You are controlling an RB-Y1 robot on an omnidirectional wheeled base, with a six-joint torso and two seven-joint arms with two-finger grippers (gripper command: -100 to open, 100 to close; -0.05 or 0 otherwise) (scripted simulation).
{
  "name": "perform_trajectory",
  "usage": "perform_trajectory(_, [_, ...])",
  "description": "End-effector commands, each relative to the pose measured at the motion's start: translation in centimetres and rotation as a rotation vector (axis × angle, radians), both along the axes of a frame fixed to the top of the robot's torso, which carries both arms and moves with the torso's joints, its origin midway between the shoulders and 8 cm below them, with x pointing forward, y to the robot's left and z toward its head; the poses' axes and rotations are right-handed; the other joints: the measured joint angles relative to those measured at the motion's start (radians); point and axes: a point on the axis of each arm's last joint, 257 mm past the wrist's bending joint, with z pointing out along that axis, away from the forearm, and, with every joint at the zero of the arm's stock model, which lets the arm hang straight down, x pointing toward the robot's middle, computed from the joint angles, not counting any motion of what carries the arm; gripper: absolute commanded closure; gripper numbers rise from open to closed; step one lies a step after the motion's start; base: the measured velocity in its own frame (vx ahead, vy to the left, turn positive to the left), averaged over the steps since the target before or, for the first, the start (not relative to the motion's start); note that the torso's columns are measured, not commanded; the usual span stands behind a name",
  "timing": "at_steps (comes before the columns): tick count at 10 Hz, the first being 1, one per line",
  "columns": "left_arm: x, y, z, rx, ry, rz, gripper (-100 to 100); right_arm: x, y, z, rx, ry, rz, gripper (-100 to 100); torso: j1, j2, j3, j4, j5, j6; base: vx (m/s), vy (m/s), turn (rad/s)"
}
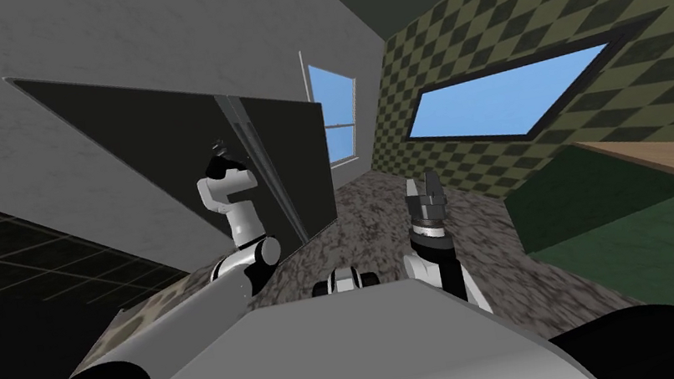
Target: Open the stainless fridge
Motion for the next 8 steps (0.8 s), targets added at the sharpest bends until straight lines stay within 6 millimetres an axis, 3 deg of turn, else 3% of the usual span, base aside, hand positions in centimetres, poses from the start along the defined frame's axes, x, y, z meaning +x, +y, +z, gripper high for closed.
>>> perform_trajectory(1, [0.6,0.7,0.9,-0.067,0.023,0.003,-100,0.0,0.0,0.0,0.000,0.000,0.000,0,0.000,0.001,0.000,0.000,0.000,0.000,0.050,-0.103,0.024])
perform_trajectory(6, [1.2,1.2,2.9,-0.155,0.048,0.001,-100,0.0,0.0,0.0,0.000,0.000,0.000,0,-0.001,0.001,0.000,0.000,0.000,0.000,0.060,-0.073,0.020])
perform_trajectory(8, [1.5,2.3,3.6,-0.222,0.072,0.012,-100,0.0,0.0,0.0,0.000,0.000,0.000,0,-0.001,0.001,0.001,0.000,0.000,0.000,0.069,-0.081,0.033])
